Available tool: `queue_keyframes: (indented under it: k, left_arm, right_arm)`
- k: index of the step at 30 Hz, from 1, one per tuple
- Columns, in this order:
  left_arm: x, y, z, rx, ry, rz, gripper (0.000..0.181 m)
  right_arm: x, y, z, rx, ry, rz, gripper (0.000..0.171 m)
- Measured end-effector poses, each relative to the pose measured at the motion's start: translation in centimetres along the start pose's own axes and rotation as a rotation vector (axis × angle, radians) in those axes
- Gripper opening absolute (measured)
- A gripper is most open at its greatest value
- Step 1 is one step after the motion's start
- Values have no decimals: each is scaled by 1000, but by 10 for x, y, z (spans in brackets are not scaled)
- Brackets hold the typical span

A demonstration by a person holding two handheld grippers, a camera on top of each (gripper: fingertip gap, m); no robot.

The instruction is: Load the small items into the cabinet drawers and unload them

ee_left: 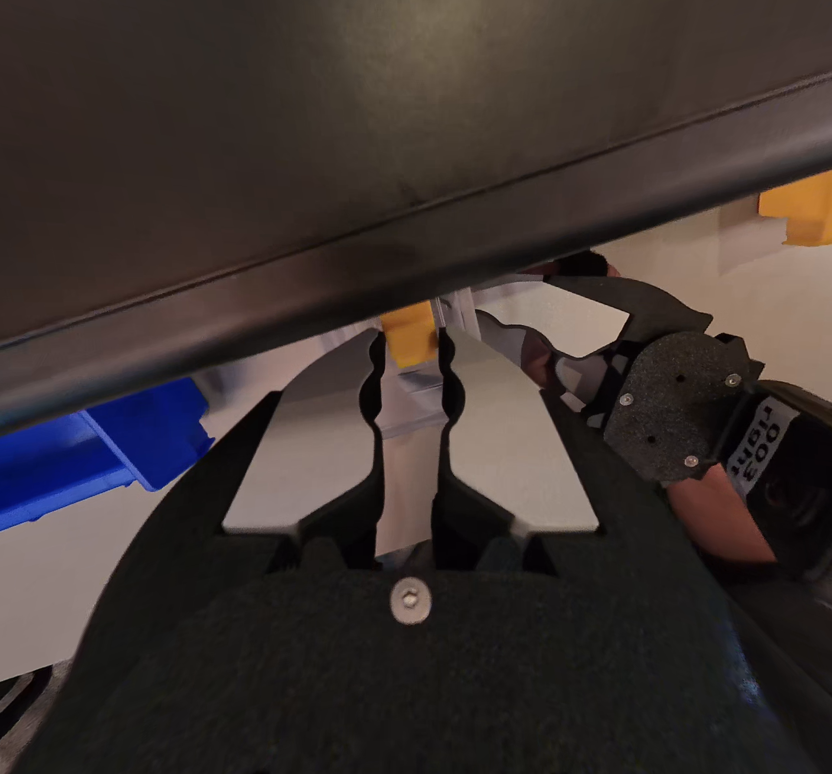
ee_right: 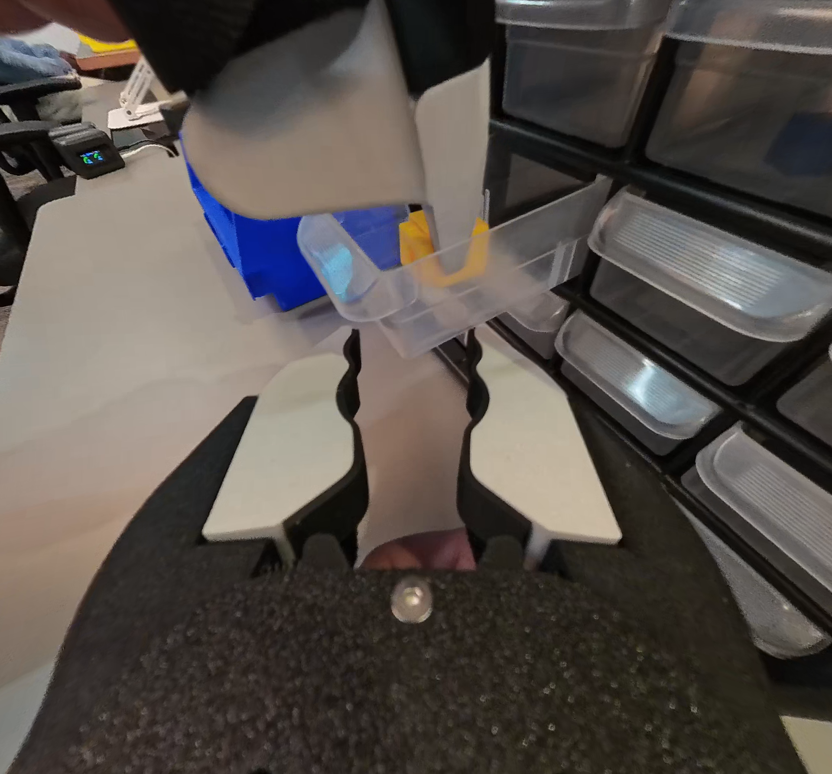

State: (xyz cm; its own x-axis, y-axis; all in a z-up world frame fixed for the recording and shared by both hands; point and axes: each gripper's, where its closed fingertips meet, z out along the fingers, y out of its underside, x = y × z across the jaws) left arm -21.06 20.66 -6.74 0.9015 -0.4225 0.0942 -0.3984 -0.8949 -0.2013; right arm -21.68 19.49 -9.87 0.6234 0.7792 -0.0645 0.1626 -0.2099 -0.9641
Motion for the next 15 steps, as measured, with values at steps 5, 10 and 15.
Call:
queue_keyframes:
  k: [5,10,15]
  left_arm:
    - [1,2,2,-39,3,14,22]
    - [0,2,2,-74,-9,19,22]
    - [-1,3,2,-103,-29,35,22]
  right_arm:
    - [-1,0,-2,3,-4,15,45]
    - [-1,0,-2,-1,2,9,46]
    - [-1,0,-2,-3,-5,17,45]
